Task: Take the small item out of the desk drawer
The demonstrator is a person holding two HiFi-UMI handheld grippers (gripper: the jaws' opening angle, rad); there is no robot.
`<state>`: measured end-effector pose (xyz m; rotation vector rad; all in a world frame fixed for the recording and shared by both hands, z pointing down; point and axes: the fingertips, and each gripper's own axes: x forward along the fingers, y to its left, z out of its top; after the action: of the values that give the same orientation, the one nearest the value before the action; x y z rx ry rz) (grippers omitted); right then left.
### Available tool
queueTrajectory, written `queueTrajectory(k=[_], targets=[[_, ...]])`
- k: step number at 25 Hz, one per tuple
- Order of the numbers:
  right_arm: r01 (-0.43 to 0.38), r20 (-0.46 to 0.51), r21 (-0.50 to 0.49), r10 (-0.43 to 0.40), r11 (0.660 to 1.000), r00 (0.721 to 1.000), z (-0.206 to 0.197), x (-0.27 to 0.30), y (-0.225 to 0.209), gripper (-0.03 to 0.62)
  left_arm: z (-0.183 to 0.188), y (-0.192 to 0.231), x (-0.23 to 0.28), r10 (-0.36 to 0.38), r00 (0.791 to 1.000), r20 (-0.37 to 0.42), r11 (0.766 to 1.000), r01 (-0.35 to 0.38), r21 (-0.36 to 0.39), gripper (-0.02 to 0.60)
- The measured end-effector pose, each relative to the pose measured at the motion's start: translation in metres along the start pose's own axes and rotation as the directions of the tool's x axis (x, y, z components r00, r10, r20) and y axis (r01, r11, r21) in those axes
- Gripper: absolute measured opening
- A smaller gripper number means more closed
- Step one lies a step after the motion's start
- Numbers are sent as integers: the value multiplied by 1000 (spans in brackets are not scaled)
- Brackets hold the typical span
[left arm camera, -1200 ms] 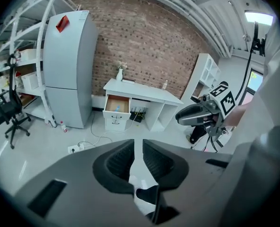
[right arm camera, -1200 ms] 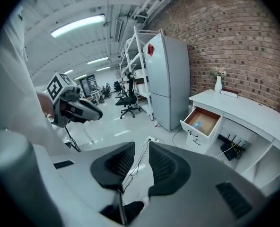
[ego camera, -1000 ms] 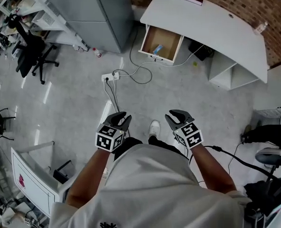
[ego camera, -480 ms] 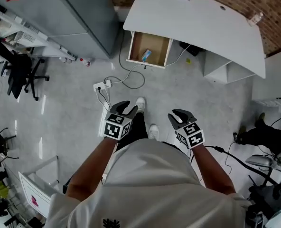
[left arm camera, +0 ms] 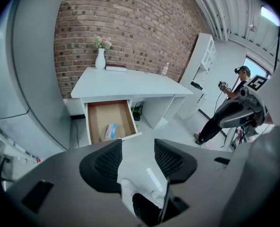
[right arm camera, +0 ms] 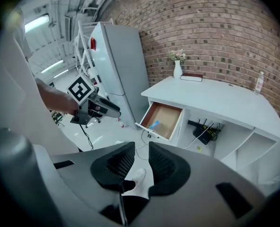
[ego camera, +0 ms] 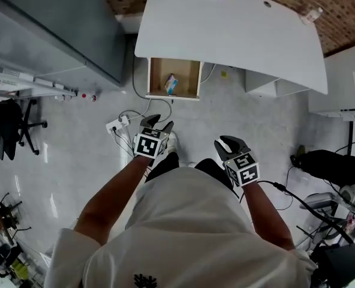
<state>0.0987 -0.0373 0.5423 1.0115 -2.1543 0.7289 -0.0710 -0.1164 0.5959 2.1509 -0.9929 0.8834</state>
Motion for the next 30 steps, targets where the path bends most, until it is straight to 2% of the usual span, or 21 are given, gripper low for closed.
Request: queueTrajectory(k=[4,7,11,14,18,22,27,30], targets=[[32,-6,37,-32,999,999,26,29,-21,110,21,46,52,16,998,-55,999,-14,34,222],[26,-18,42,-25,999,1000,34,35,-43,110,27,62,95,58,995,-77,998,-58,11,225],[-9,-47,38,11,999,999,36,55,-95,110,46,80,161,123,985,-121,992,-127,-21,230],[-77,-95,20,78,997,992,43,73,-127,110,53,98,203,179,968,-176,982,-186,-25,233],[-151,-173,-41,142,988,975,48,93,-169,100,53,111,248,225,943,-246,965,-250,-75,233],[-191,-225,-41,177,981,958,50,124,-209,80,57,125,295,254,916,-311,958,-283,-51,233],[-247,-307,-71,214,966,927,47,157,-229,61,47,146,333,276,889,-365,944,-323,-71,233],[-276,-339,-90,232,957,912,45,167,-238,61,46,152,352,295,877,-379,941,-336,-47,233]])
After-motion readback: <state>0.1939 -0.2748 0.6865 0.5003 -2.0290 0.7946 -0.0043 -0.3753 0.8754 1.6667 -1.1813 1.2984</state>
